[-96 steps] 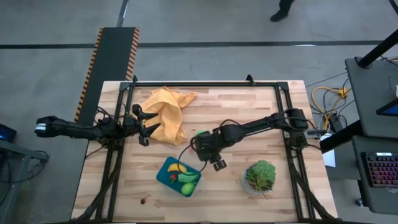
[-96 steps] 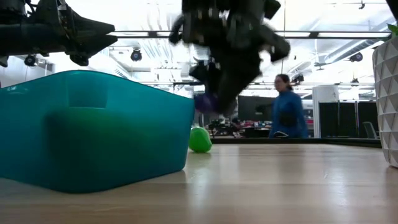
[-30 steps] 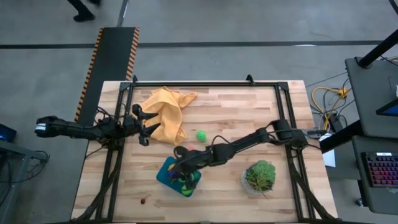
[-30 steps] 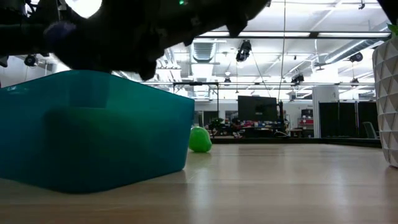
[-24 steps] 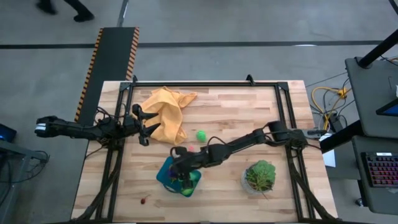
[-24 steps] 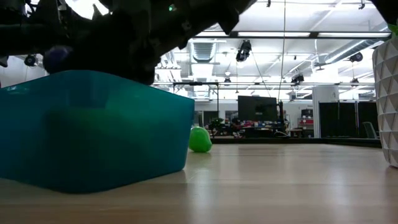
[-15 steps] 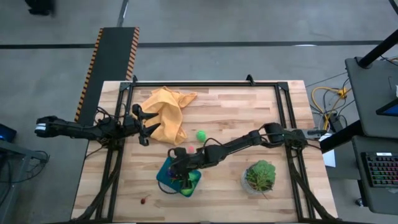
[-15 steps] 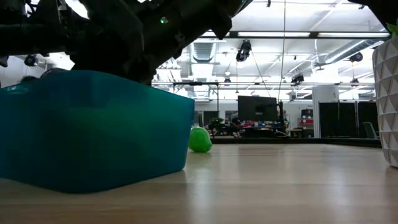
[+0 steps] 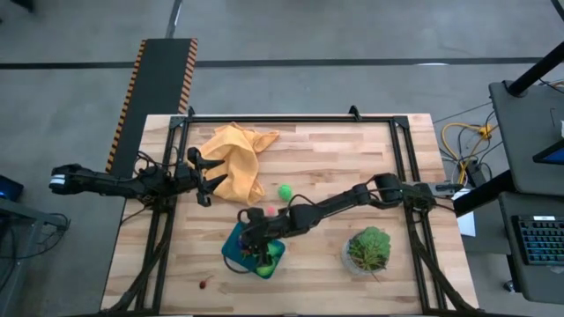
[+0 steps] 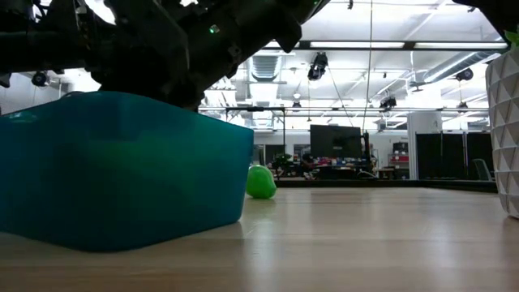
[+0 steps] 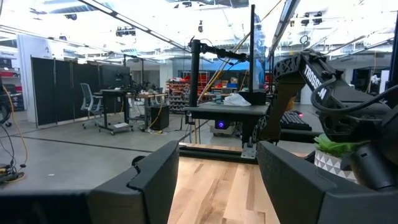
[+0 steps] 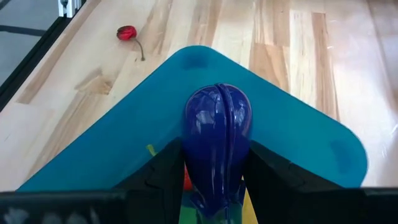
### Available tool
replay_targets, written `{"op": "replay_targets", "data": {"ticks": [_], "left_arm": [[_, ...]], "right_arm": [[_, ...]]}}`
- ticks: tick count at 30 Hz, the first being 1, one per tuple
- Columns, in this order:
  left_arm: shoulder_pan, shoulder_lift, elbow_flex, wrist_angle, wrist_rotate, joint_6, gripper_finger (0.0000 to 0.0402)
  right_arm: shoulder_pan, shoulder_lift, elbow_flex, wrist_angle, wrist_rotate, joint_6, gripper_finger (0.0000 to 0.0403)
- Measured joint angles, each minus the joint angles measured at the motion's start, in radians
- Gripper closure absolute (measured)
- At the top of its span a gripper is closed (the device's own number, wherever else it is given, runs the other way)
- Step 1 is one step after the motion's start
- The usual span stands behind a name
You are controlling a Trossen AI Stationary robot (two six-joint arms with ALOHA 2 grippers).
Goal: Pick and placing Produce into tupperware
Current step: Put the eggplant into the blue bin, then put the pear into the blue bin
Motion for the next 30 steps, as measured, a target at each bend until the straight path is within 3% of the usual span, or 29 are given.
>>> {"op": "replay_targets", "data": {"ticks": [8, 21, 30], "left_arm": [[0.0, 0.0, 0.0, 0.0, 0.0, 0.0, 0.0196], [0.0, 0.0, 0.0, 0.0, 0.0, 0.0, 0.0196], [0.0, 0.0, 0.0, -0.001, 0.0, -0.001, 0.0196]], "right_arm": [[-0.004, 0.0, 0.0, 0.0, 0.0, -0.023, 0.0263], [-0.005, -0.001, 0.0, 0.001, 0.0, -0.03, 0.0206], [-0.013, -0.004, 0.009, 0.001, 0.005, -0.052, 0.021]]}}
